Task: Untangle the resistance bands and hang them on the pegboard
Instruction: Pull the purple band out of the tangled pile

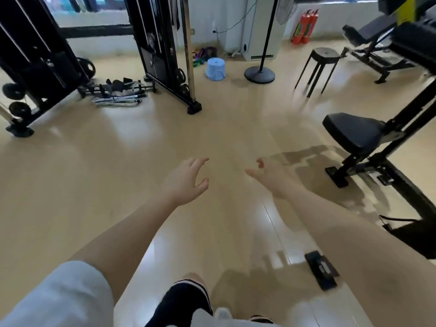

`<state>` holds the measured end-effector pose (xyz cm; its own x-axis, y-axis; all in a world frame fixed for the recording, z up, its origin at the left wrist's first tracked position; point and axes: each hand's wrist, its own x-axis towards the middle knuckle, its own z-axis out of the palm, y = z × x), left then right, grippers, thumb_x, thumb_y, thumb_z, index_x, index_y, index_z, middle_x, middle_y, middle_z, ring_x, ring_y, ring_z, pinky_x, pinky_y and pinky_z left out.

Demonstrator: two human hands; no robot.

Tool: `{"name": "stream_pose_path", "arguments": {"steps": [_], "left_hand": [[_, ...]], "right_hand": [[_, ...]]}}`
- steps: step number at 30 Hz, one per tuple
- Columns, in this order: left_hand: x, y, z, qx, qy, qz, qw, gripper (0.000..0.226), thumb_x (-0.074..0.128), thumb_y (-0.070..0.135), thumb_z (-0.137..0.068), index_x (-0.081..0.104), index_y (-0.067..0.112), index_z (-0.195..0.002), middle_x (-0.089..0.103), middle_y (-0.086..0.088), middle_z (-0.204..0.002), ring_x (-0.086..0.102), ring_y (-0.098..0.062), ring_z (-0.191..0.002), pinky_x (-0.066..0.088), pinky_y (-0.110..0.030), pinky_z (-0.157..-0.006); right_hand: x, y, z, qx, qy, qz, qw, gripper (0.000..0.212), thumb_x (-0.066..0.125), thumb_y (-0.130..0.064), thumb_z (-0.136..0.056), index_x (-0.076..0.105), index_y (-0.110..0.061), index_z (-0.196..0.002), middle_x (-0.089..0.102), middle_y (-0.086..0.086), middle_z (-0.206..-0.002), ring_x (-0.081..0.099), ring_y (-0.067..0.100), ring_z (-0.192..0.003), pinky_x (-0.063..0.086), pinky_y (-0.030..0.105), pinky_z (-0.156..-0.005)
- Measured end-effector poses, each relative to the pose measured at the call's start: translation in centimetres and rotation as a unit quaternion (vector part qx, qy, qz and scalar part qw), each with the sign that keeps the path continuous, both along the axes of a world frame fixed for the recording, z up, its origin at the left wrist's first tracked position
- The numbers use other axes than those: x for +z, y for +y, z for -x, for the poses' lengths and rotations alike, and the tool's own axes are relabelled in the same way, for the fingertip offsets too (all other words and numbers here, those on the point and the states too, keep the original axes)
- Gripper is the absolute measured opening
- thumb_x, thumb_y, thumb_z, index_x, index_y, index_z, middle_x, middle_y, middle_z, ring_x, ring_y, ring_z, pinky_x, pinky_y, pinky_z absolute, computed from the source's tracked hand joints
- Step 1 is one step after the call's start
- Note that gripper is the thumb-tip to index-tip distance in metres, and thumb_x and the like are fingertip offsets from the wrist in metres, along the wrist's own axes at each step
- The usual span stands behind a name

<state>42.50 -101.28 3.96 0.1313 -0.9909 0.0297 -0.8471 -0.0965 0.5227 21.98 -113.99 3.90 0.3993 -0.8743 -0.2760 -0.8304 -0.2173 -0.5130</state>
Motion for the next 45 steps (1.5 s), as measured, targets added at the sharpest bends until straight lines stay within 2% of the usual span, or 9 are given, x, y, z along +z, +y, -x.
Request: {"name": "stream_pose_path", "arguments": {"steps": [8, 12, 15, 18, 27, 32, 36, 40, 45], "left_hand": [[-2.9, -23.1, -15.4, 0.07, -0.011, 0.056, 0.996, 0.052, 0.057, 0.02, -0.088, 0.039, 0.011, -0.136, 0.049, -0.008, -0.131, 0.047, -0.023, -0.122, 0.036, -0.028, -0.089], [-1.7, -38.1, -22.2, 0.061, -0.005, 0.034, 0.998, 0.055, 0.056, 0.025, -0.087, 0.037, 0.014, -0.137, 0.049, -0.006, -0.131, 0.047, -0.023, -0.121, 0.042, -0.037, -0.095], [0.2, -49.4, -24.6, 0.009, -0.018, 0.036, 0.999, 0.056, 0.056, 0.026, -0.086, 0.038, 0.013, -0.137, 0.049, -0.006, -0.131, 0.047, -0.025, -0.12, 0.043, -0.042, -0.096], [1.8, -60.5, -24.7, -0.033, -0.021, 0.038, 0.998, 0.055, 0.053, 0.028, -0.088, 0.036, 0.017, -0.139, 0.047, -0.002, -0.133, 0.044, -0.021, -0.124, 0.042, -0.038, -0.098], [-1.9, -92.2, -24.7, -0.079, -0.003, 0.057, 0.995, 0.055, 0.052, 0.031, -0.089, 0.032, 0.022, -0.14, 0.047, 0.003, -0.133, 0.052, -0.017, -0.114, 0.046, -0.034, -0.089], [-0.9, -109.2, -30.2, 0.011, 0.035, -0.004, 0.999, 0.055, 0.052, 0.03, -0.089, 0.032, 0.021, -0.14, 0.045, 0.0, -0.134, 0.046, -0.02, -0.121, 0.042, -0.038, -0.096], [-0.2, -119.4, -36.0, 0.085, 0.043, 0.004, 0.995, 0.054, 0.053, 0.024, -0.09, 0.032, 0.018, -0.14, 0.045, -0.002, -0.132, 0.045, -0.02, -0.12, 0.035, -0.027, -0.093], [-2.1, -129.1, -43.1, 0.162, 0.02, 0.012, 0.987, 0.054, 0.055, 0.03, -0.089, 0.035, 0.02, -0.138, 0.049, -0.001, -0.129, 0.047, -0.021, -0.118, 0.043, -0.04, -0.096], [-5.0, -142.5, -51.4, 0.205, 0.038, -0.01, 0.978, 0.054, 0.057, 0.03, -0.087, 0.036, 0.019, -0.137, 0.051, -0.001, -0.123, 0.049, -0.019, -0.114, 0.041, -0.031, -0.089]], "right_hand": [[-3.6, -22.4, -16.5, 0.101, -0.007, 0.006, 0.995, 0.071, 0.054, -0.055, -0.085, 0.038, -0.011, -0.139, 0.049, 0.006, -0.138, 0.049, 0.023, -0.122, 0.039, 0.033, -0.097], [-1.2, -35.8, -22.9, 0.088, -0.003, 0.003, 0.996, 0.07, 0.055, -0.053, -0.085, 0.039, -0.012, -0.139, 0.049, 0.005, -0.138, 0.048, 0.022, -0.123, 0.039, 0.035, -0.099], [1.5, -45.5, -24.5, 0.054, -0.027, 0.024, 0.998, 0.066, 0.055, -0.05, -0.087, 0.041, -0.011, -0.138, 0.05, 0.005, -0.136, 0.05, 0.021, -0.12, 0.04, 0.033, -0.096], [2.4, -55.0, -23.9, -0.003, -0.042, 0.032, 0.999, 0.064, 0.057, -0.048, -0.086, 0.043, -0.009, -0.135, 0.052, 0.006, -0.133, 0.051, 0.022, -0.118, 0.04, 0.033, -0.096], [-3.1, -86.4, -24.0, -0.112, -0.047, 0.017, 0.992, 0.065, 0.056, -0.048, -0.087, 0.041, -0.007, -0.135, 0.051, 0.01, -0.134, 0.048, 0.027, -0.12, 0.038, 0.032, -0.094], [-0.9, -104.7, -28.7, -0.079, -0.059, -0.01, 0.995, 0.068, 0.055, -0.049, -0.088, 0.038, -0.007, -0.138, 0.048, 0.008, -0.138, 0.048, 0.025, -0.122, 0.039, 0.032, -0.093], [-0.3, -116.4, -35.6, -0.015, -0.078, -0.029, 0.996, 0.067, 0.056, -0.05, -0.086, 0.04, -0.009, -0.138, 0.05, 0.005, -0.136, 0.049, 0.022, -0.121, 0.039, 0.032, -0.096], [-1.9, -126.8, -43.4, 0.069, -0.073, -0.032, 0.994, 0.067, 0.058, -0.051, -0.084, 0.043, -0.01, -0.135, 0.051, 0.004, -0.134, 0.052, 0.021, -0.117, 0.042, 0.031, -0.094], [-3.7, -141.6, -51.5, 0.099, -0.051, -0.078, 0.991, 0.066, 0.057, -0.051, -0.084, 0.04, -0.015, -0.136, 0.051, 0.002, -0.133, 0.053, 0.02, -0.114, 0.043, 0.028, -0.086]]}}
